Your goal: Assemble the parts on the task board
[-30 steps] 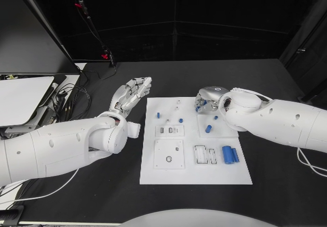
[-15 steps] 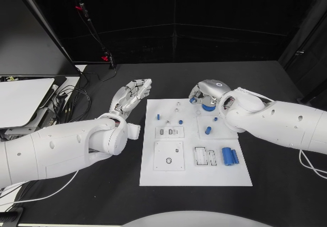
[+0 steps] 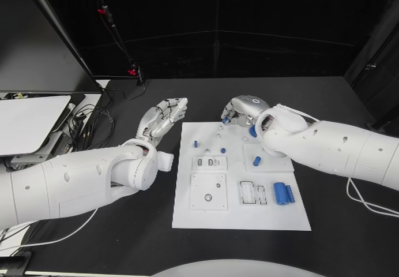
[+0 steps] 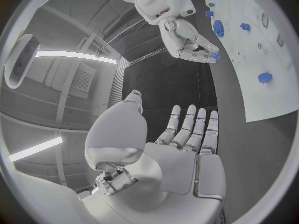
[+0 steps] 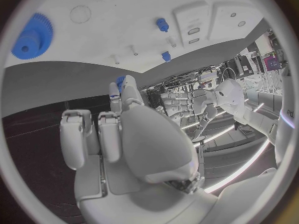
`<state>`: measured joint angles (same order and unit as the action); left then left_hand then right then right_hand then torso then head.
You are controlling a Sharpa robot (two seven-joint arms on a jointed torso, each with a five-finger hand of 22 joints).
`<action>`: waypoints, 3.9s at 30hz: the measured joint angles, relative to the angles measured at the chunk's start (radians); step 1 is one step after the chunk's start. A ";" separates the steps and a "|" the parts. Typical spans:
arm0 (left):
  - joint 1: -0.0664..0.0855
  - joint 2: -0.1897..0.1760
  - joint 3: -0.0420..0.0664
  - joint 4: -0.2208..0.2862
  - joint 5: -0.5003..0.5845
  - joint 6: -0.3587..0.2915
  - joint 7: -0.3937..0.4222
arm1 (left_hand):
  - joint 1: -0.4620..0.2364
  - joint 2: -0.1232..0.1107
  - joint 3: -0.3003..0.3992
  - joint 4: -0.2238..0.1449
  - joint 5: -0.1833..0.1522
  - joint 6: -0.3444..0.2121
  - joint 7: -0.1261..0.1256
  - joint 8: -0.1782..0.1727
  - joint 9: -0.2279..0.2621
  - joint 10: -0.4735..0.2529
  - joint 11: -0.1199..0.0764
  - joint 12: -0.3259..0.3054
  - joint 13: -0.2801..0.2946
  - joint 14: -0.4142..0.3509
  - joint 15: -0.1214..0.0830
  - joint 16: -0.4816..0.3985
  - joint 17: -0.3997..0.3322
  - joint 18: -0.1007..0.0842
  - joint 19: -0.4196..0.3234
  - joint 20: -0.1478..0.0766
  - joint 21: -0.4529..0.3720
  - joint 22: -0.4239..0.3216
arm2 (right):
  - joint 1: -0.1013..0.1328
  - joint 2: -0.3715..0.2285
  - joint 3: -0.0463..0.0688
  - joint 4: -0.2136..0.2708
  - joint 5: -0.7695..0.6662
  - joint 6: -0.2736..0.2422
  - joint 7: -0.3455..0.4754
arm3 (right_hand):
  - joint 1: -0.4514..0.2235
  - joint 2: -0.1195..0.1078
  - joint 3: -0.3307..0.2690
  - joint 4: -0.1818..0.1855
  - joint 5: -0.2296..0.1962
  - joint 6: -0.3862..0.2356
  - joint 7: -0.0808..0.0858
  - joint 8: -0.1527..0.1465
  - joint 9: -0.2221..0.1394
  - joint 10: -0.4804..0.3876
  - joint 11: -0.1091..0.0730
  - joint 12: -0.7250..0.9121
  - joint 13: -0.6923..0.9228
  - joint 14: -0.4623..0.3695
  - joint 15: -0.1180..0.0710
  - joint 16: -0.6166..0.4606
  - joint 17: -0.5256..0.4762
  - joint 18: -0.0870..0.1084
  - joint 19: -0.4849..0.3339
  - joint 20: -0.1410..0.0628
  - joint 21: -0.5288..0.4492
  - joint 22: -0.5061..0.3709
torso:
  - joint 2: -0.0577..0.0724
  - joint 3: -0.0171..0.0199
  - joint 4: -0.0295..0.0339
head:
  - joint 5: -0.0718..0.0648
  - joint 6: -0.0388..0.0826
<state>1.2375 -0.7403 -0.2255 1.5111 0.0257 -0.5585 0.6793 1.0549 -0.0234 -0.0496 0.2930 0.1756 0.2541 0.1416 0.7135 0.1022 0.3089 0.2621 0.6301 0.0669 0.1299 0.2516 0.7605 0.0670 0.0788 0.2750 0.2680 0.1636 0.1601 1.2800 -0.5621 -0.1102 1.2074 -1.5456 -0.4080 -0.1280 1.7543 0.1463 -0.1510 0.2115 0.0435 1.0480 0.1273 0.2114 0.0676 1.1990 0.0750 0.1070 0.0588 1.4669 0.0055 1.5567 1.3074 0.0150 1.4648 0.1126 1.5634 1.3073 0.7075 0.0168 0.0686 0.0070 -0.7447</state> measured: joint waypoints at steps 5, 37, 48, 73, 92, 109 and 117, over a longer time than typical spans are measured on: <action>0.000 0.002 0.000 0.000 0.000 0.000 0.000 | 0.000 0.000 0.000 0.000 0.000 0.000 0.000 0.000 -0.001 0.003 0.003 0.004 0.000 0.004 -0.004 0.004 0.000 0.000 0.000 0.000 0.000 0.000 | 0.000 0.022 0.000 -0.030 0.003 0.021 0.002 | 0.000 0.000 0.000 0.000 0.000 0.001 0.002 -0.003 0.000 0.000 0.000 -0.007 0.000 0.000 0.000 0.000 0.000 0.000 0.000 0.000 0.000 0.000 | 0.000 -0.0001 0.0000 | 0.003 0.000; 0.000 -0.006 0.000 0.002 0.000 0.000 0.000 | 0.000 0.000 0.000 0.000 0.004 0.000 0.000 0.004 -0.002 0.002 0.002 0.004 0.000 0.004 -0.004 0.004 0.000 0.000 0.000 0.000 0.004 0.001 | -0.006 0.127 0.000 -0.134 -0.058 0.103 -0.064 | 0.006 -0.007 0.007 0.012 0.000 0.006 0.003 -0.018 -0.001 0.000 0.000 -0.030 0.000 0.000 0.000 0.000 0.001 0.000 0.000 0.000 0.000 0.000 | -0.001 0.0005 -0.0032 | 0.010 -0.013; 0.000 -0.007 0.000 0.002 0.000 0.000 0.000 | 0.000 0.000 0.000 0.000 0.004 0.000 0.000 0.004 -0.003 0.002 0.002 0.004 0.000 0.004 -0.004 0.004 0.000 0.000 0.000 0.000 0.004 0.001 | -0.017 0.148 0.000 -0.171 -0.069 0.113 -0.081 | 0.006 -0.007 0.006 0.017 0.000 0.006 0.003 -0.023 -0.001 0.000 0.000 -0.035 0.000 0.000 0.000 0.000 0.001 0.000 0.000 0.000 0.000 0.000 | -0.001 0.0005 -0.0032 | 0.013 -0.015; 0.000 -0.008 0.000 0.002 0.000 0.000 0.000 | 0.004 0.004 0.000 0.000 0.008 0.000 0.000 0.004 -0.005 0.002 0.002 0.004 0.000 0.004 -0.004 0.004 -0.001 0.000 0.000 0.000 0.004 0.000 | -0.020 0.164 0.000 -0.185 -0.067 0.140 -0.108 | -0.042 -0.055 -0.024 0.066 0.000 -0.054 -0.027 -0.079 -0.002 -0.045 0.023 -0.044 0.001 0.000 0.014 0.000 0.000 0.000 0.002 0.010 -0.013 0.000 | -0.002 0.0001 -0.0031 | 0.014 -0.019; 0.000 -0.006 0.000 -0.006 0.000 0.000 0.000 | 0.006 0.013 0.000 0.000 0.014 0.000 0.000 0.004 -0.006 0.002 0.002 0.004 -0.001 0.004 -0.004 0.004 -0.001 0.000 0.000 0.000 0.004 0.000 | -0.021 0.051 0.000 -0.092 0.126 -0.056 0.009 | -0.357 -0.274 0.175 0.076 0.001 -0.198 -0.031 -0.143 0.000 -0.150 0.040 -0.032 0.008 0.000 0.036 -0.033 -0.050 0.032 -0.006 0.034 -0.100 0.000 | -0.003 0.0005 -0.0044 | 0.015 -0.020; 0.000 -0.001 -0.002 -0.013 0.000 0.000 0.000 | 0.011 0.018 0.000 0.000 0.014 0.000 0.000 0.004 -0.009 0.002 0.002 0.004 -0.001 0.003 -0.004 0.004 -0.001 0.000 0.000 0.000 0.008 0.002 | 0.020 -0.265 0.001 0.140 0.686 -0.119 0.319 | -0.396 -0.197 0.130 0.054 0.054 -0.377 -0.043 -0.081 0.001 -0.140 -0.049 0.841 0.828 -0.159 -0.040 -0.169 -0.387 0.111 -0.318 -0.034 -0.402 -0.340 | -0.007 -0.0032 -0.0084 | -0.008 0.000; 0.000 -0.001 -0.003 -0.015 0.000 0.000 0.000 | 0.011 0.018 0.000 0.000 0.014 0.000 0.000 0.004 -0.009 0.002 0.002 0.004 -0.001 0.003 -0.004 0.004 -0.001 0.000 0.000 0.000 0.008 0.002 | 0.021 -0.306 0.000 0.148 0.708 -0.082 0.341 | -0.443 -0.189 0.072 0.067 0.193 -0.336 -0.065 -0.086 0.005 0.258 -0.021 1.458 1.249 -0.009 0.008 0.009 -0.004 0.062 -0.215 -0.003 -0.201 -0.052 | -0.007 -0.0030 -0.0094 | -0.024 0.007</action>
<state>1.2375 -0.7413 -0.2282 1.4964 0.0257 -0.5589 0.6794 1.0657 -0.0054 -0.0496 0.2930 0.1897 0.2540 0.1415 0.7172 0.0933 0.3108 0.2640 0.6342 0.0663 0.1334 0.2479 0.7643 0.0665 0.0784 0.2750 0.2680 0.1715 0.1618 1.3010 -0.8678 -0.1106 1.3556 -0.8371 -0.4903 0.2127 1.3112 -0.0425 -0.0791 0.2786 0.2361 0.7124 0.0625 0.1251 0.0722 1.4569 0.0538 1.5650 1.3081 1.4578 0.0133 1.5659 1.3036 0.0774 1.2501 0.1099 1.3619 1.2551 0.7008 0.0138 0.0593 -0.0173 -0.7379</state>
